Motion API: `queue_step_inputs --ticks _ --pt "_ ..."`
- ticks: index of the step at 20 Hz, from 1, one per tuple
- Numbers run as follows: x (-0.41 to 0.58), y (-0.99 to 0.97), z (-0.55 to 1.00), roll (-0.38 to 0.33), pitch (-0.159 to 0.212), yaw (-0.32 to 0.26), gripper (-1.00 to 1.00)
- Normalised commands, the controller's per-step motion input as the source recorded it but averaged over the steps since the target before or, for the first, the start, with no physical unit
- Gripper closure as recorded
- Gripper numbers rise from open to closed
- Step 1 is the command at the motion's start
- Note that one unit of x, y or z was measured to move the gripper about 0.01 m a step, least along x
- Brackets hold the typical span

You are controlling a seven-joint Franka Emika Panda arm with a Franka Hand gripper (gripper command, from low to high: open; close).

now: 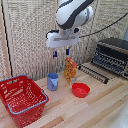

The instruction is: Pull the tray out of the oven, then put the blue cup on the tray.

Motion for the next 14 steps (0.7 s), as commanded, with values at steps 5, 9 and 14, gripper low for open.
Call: queue_step_inputs --ticks 5,9,14 --pt "-0.050 -0.17 0.02 -0.313 0.006 0.072 -1.00" --pt "-0.096 -0.37 0.02 -0.337 -0.001 0.082 -1.00" --pt "-0.086 -0.42 0.00 -0.329 0.000 0.075 -1.00"
